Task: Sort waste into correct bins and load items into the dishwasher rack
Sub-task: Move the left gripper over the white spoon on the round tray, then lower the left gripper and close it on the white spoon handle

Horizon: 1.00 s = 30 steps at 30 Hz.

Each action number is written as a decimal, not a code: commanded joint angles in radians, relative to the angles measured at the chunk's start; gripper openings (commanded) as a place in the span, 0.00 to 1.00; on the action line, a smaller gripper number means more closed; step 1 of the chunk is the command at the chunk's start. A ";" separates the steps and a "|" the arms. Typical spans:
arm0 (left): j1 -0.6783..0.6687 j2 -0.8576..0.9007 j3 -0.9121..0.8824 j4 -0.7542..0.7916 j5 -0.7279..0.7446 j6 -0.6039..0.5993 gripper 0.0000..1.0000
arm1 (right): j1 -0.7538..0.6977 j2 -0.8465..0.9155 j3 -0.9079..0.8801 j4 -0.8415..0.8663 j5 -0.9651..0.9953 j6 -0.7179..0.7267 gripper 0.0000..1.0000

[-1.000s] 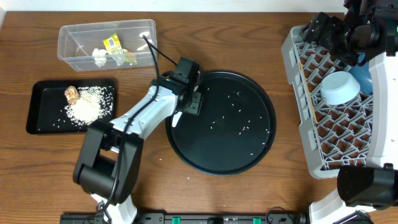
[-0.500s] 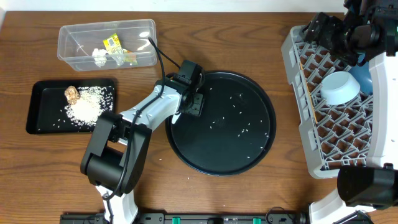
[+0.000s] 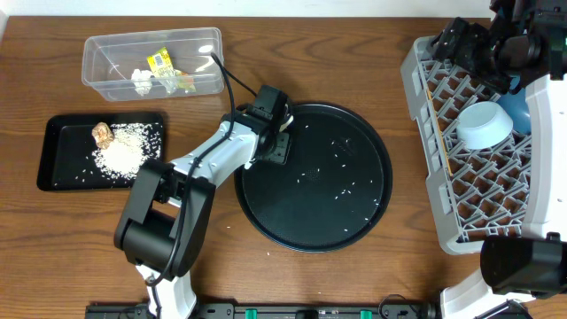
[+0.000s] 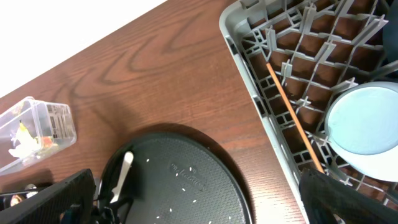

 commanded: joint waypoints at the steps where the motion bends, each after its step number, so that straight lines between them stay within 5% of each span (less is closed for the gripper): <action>1: -0.012 -0.058 0.002 0.032 0.006 0.031 0.63 | 0.007 -0.004 -0.001 -0.004 0.003 -0.016 0.99; 30: -0.025 0.008 0.001 0.096 0.006 0.101 0.64 | 0.007 -0.004 -0.001 -0.004 0.003 -0.016 0.99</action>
